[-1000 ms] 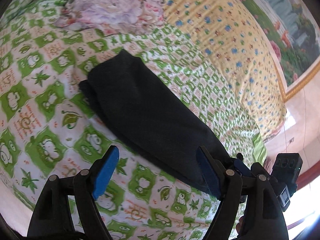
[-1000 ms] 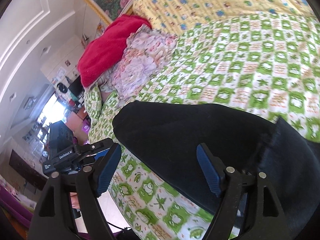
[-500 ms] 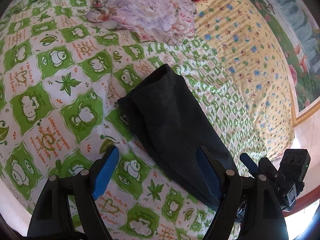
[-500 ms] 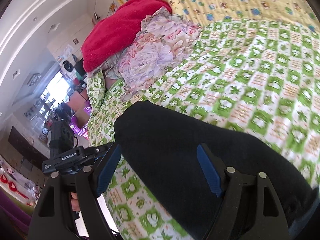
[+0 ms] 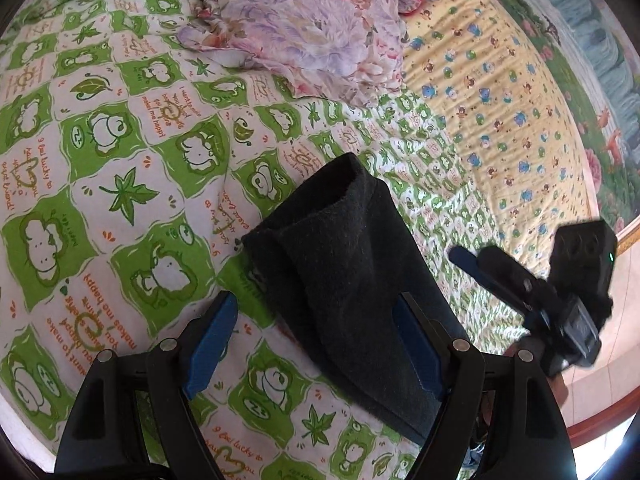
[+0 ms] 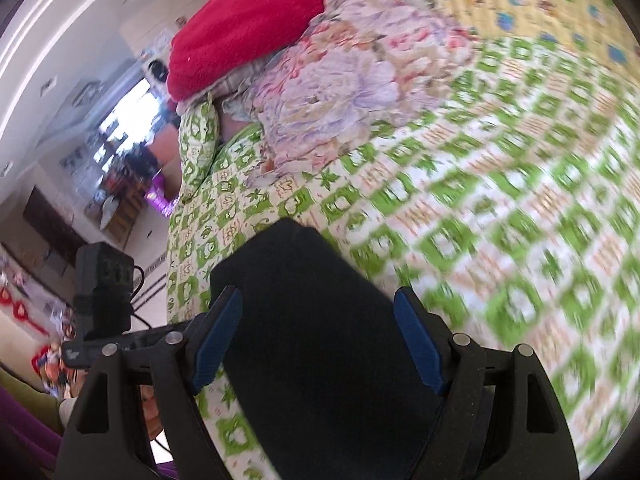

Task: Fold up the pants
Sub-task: 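Open both grippers and release the folded dark pants onto the sheet, then grasp the end of the folded pants with both grippers and lift it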

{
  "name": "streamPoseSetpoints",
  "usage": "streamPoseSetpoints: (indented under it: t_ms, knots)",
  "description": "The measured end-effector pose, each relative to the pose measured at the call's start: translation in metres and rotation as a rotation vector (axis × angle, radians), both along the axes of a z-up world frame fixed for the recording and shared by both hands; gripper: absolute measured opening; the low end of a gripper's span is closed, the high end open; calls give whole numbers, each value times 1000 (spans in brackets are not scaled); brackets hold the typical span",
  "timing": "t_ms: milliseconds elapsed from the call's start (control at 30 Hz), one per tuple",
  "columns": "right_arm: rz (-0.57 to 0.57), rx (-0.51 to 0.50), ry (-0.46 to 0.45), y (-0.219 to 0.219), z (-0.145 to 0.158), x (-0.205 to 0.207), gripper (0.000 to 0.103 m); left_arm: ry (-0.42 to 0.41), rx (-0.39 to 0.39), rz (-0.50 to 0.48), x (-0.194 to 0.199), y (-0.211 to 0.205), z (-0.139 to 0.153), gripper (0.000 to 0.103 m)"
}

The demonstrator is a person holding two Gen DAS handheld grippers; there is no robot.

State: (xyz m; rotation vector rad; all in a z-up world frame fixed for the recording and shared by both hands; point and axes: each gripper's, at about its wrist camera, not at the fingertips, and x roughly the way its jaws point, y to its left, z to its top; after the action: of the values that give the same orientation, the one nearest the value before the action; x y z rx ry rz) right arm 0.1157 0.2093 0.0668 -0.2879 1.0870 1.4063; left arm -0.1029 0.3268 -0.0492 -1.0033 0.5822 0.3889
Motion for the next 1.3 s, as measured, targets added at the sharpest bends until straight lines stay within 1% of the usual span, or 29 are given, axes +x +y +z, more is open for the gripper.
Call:
streamPoseSetpoints:
  t_ms: [67, 133, 200, 267, 300, 333, 400, 433, 467, 500, 567, 600, 667, 733, 800, 867, 967, 1067, 1200, 1300]
  knots:
    - [35, -17, -6, 18, -6, 3, 79, -16, -11, 18, 0, 1, -2, 81]
    - [69, -47, -15, 37, -13, 6, 79, -7, 4, 22, 2, 0, -2, 81]
    - [116, -68, 20, 53, -20, 8, 78, -5, 11, 33, 3, -1, -2, 81]
    - [154, -90, 25, 63, -26, 6, 78, 1, 23, 38, 5, -3, -3, 81]
    - [176, -122, 18, 71, -30, 3, 78, 7, 29, 32, 7, -3, -3, 81]
    - [191, -139, 18, 75, -33, 1, 77, 22, 43, 15, 11, -4, -2, 80]
    - [229, -158, 13, 82, -39, -4, 69, 65, 82, -27, 21, -7, 1, 78]
    - [252, -176, 15, 87, -43, -7, 62, 78, 96, -37, 24, -8, 2, 70]
    - [261, -188, 16, 89, -46, -8, 57, 84, 98, -41, 26, -8, 1, 62]
    - [263, -201, 19, 92, -49, -10, 54, 71, 85, -37, 26, -7, -1, 59]
    - [261, -202, 24, 94, -52, -10, 44, 41, 45, -18, 24, -3, -5, 35]
    - [253, -204, 26, 94, -52, -9, 41, 36, 20, -12, 22, 1, -9, 32]
    - [237, -201, 34, 92, -51, -6, 31, 8, -14, -18, 21, 7, -13, 29]
    - [219, -173, 67, 86, -46, -1, 28, -12, -30, -23, 21, 7, -9, 27]
    - [198, -136, 84, 75, -38, 3, 26, -37, -24, -43, 21, 3, 0, 24]
    - [171, -93, 95, 62, -25, 5, 24, -55, 4, -71, 25, -6, 14, 21]
    - [129, -8, 101, 36, 1, 8, 23, -85, 46, -110, 32, -21, 36, 21]
    - [87, 62, 88, 5, 27, 13, 22, -129, 96, -162, 40, -42, 63, 21]
    - [7, 154, 77, -46, 59, 25, 22, -171, 143, -243, 55, -71, 92, 20]
    - [-50, 201, 68, -79, 74, 31, 22, -192, 172, -301, 66, -92, 108, 20]
